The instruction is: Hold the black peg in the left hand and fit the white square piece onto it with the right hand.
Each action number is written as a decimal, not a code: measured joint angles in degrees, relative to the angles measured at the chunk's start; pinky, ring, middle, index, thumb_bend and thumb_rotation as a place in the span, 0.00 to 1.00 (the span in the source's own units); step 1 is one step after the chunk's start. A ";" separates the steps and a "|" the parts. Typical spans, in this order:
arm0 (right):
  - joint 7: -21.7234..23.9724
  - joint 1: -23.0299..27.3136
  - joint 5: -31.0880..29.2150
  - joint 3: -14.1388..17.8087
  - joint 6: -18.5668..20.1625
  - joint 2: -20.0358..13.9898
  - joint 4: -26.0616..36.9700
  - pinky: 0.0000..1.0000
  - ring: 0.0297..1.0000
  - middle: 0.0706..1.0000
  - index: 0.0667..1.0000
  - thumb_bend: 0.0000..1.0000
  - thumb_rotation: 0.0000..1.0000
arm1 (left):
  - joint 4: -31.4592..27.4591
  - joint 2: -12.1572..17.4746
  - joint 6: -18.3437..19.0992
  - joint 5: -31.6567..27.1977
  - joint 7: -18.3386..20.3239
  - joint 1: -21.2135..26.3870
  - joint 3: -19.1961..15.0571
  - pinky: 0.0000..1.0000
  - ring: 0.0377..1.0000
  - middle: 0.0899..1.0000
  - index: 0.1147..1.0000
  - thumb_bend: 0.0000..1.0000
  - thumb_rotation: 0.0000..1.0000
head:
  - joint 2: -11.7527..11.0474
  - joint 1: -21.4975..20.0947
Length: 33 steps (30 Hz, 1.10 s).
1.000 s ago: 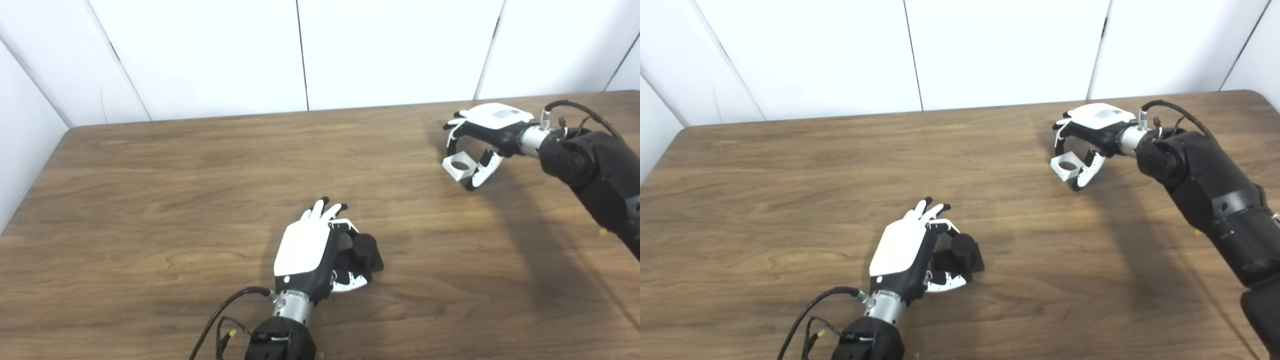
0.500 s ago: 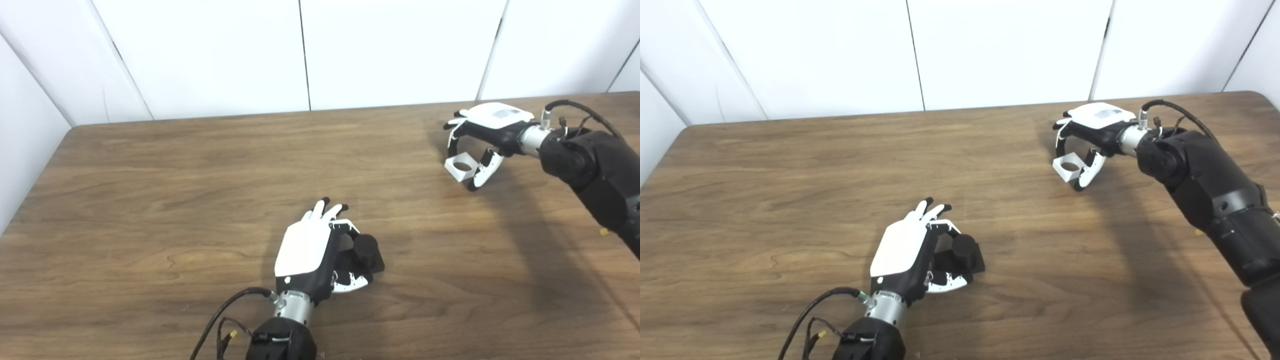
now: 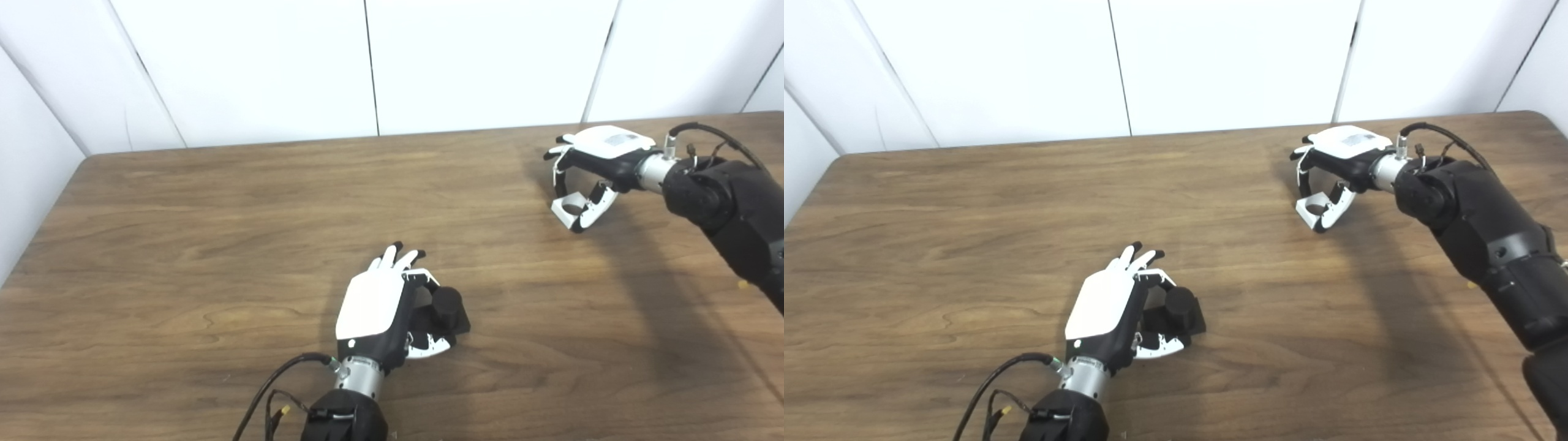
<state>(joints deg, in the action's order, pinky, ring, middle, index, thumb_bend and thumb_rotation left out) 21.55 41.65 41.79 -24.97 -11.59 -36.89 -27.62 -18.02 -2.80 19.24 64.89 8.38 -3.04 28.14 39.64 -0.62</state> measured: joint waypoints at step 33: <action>2.84 -3.07 0.48 1.78 3.86 -0.30 7.13 0.99 1.00 0.91 0.45 0.52 0.14 | 0.03 0.02 -0.01 0.08 0.30 0.21 -0.03 0.96 1.00 0.90 0.43 0.52 0.07 | 0.09 -0.17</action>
<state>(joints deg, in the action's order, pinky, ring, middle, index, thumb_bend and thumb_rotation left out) 24.39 38.58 42.27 -23.19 -7.74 -37.19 -20.49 -17.99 -2.78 19.23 64.97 8.68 -2.83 28.10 39.73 -0.79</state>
